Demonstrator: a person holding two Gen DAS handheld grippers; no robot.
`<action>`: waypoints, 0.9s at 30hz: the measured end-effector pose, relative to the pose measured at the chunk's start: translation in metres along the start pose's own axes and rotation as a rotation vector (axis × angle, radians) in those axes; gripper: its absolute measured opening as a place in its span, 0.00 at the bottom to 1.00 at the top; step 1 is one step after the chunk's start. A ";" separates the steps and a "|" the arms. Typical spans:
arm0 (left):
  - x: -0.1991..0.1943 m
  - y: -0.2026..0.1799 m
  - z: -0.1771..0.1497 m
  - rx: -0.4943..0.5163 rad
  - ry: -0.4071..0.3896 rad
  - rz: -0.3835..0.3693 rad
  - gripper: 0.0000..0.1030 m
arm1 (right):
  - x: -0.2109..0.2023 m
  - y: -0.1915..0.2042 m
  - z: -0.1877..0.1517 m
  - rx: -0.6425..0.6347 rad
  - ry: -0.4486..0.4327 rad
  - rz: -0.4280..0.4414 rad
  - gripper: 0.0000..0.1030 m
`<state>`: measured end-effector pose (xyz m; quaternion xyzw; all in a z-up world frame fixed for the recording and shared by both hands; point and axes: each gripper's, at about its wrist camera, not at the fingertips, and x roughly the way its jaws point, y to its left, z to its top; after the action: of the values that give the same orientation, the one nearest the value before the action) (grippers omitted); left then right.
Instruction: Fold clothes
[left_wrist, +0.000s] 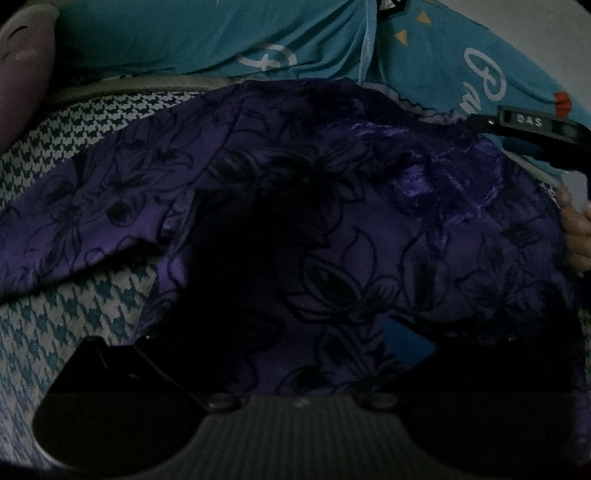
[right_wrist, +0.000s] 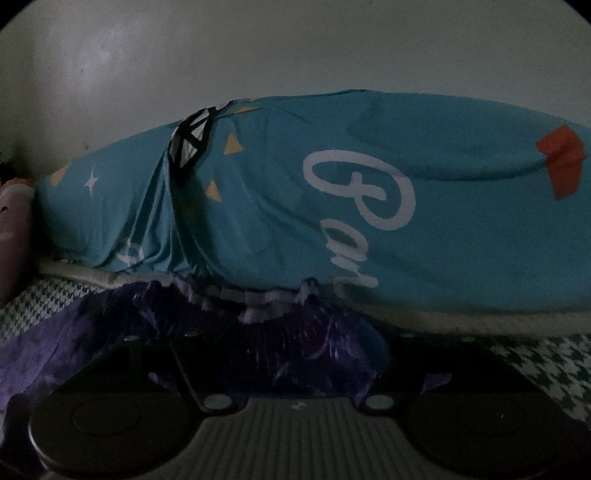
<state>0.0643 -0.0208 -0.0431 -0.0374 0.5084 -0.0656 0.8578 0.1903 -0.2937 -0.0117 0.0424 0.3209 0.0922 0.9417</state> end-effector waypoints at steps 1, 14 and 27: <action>0.000 0.000 0.000 0.000 0.001 -0.001 1.00 | 0.003 0.000 0.001 0.000 -0.001 0.001 0.69; 0.003 0.004 -0.001 0.012 0.008 -0.007 1.00 | 0.041 0.003 -0.002 -0.069 0.013 -0.016 0.61; 0.008 -0.004 -0.003 0.041 -0.002 0.024 1.00 | 0.007 -0.016 -0.008 0.021 -0.178 -0.166 0.06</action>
<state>0.0651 -0.0264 -0.0507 -0.0136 0.5066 -0.0658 0.8595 0.1936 -0.3075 -0.0246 0.0334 0.2395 0.0065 0.9703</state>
